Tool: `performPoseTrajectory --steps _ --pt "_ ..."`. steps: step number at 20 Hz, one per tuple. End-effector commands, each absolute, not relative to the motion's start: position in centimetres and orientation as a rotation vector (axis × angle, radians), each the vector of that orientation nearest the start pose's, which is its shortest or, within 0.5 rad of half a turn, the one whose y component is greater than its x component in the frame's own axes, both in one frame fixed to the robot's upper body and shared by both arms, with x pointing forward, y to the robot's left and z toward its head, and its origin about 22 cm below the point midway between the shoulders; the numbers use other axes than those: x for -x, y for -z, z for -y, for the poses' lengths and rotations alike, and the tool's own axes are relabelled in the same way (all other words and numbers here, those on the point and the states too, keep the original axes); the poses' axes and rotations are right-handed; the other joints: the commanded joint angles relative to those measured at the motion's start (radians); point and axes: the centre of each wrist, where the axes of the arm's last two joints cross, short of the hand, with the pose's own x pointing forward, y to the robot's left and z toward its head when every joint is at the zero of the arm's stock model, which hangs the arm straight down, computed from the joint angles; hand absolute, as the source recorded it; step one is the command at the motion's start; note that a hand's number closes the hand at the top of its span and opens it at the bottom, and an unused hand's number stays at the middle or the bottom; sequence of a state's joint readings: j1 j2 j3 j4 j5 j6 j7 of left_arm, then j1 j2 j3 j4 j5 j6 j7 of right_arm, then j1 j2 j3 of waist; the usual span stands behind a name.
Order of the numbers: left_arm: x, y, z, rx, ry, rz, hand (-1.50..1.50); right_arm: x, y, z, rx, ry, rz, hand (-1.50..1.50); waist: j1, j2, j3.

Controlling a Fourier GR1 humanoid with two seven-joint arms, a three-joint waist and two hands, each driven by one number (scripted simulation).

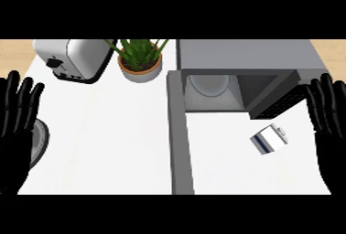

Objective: Pick up the milk, place it into the microwave and close the microwave

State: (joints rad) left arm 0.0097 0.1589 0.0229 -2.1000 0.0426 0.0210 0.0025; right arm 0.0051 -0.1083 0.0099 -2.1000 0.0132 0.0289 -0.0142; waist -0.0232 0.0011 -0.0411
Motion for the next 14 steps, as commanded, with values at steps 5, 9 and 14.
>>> performPoseTrajectory --steps 5,9,14 --pt "-23.3 -14.1 -29.6 -0.096 0.093 2.096 -1.50 -21.3 -11.2 26.5 -0.002 -0.224 2.070 -1.50 0.020 0.000 0.041" --pt "-22.2 -11.9 -27.7 0.006 -0.026 1.942 -1.50 -19.8 -9.3 24.2 -0.369 -0.128 1.980 -1.50 0.019 -0.003 0.042" --pt "-19.3 -10.6 -29.5 -0.007 -0.030 1.937 -1.50 -16.8 -7.5 27.0 -0.382 -0.127 1.959 -1.50 0.023 -0.003 0.041"
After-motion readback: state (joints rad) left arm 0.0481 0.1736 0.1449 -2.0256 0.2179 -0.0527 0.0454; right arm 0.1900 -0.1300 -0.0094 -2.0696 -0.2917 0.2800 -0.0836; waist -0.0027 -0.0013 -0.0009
